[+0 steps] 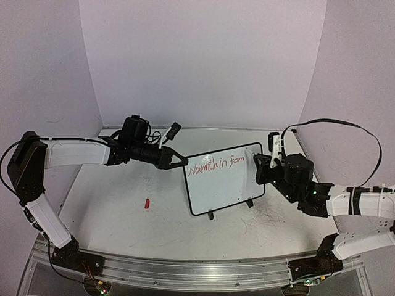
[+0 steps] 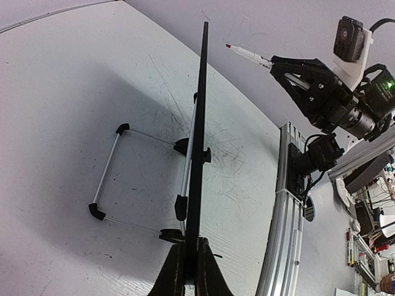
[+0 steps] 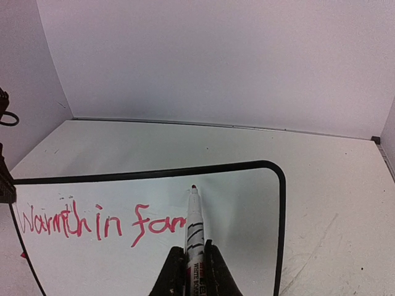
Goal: Write a sentence on the whiteboard
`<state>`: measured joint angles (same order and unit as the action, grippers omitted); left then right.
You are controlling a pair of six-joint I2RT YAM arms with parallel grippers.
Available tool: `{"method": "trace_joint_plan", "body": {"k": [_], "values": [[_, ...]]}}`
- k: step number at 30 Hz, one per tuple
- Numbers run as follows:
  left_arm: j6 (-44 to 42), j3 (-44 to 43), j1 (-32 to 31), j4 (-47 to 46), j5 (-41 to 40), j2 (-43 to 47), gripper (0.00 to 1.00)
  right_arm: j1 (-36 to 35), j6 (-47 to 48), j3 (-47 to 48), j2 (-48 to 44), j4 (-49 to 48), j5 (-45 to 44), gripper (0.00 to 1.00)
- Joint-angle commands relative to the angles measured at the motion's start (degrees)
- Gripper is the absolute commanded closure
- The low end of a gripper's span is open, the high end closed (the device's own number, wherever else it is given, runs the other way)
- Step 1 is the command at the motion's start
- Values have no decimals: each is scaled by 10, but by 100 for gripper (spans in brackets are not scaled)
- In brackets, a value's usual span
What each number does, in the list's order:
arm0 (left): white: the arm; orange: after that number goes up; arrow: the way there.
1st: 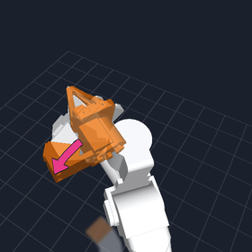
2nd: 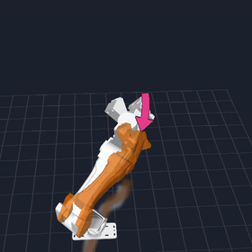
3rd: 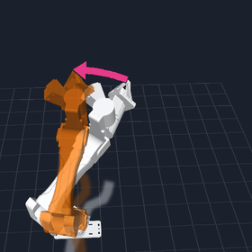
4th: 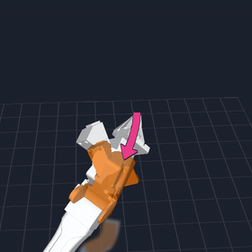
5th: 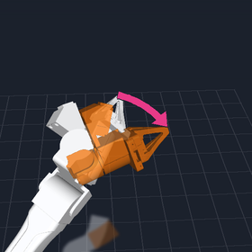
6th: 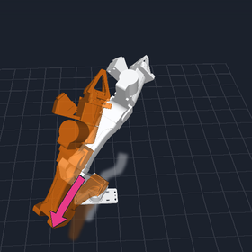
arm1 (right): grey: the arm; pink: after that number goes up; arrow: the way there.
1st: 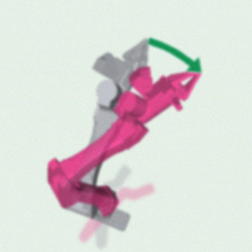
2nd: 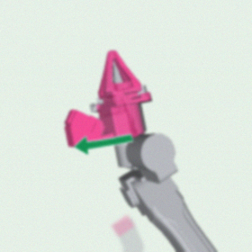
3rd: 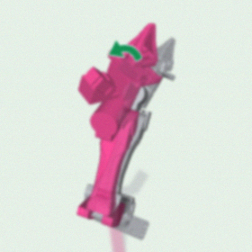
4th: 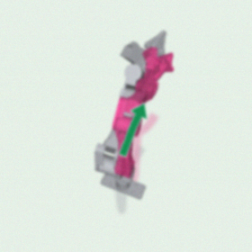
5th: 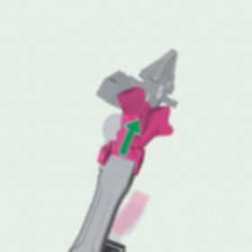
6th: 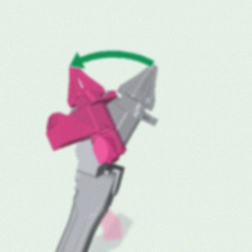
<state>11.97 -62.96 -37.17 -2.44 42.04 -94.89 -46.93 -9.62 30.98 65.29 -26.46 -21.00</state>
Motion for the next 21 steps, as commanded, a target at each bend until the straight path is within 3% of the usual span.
{"method": "trace_joint_plan", "body": {"k": [1, 21], "values": [[-7, -2, 2, -10, 13, 23, 100, 5, 12, 1, 16, -40, 19, 100], [-8, -2, 3, -11, 12, 26, 100, 5, -15, -2, 30, -3, -2, 100]]}}
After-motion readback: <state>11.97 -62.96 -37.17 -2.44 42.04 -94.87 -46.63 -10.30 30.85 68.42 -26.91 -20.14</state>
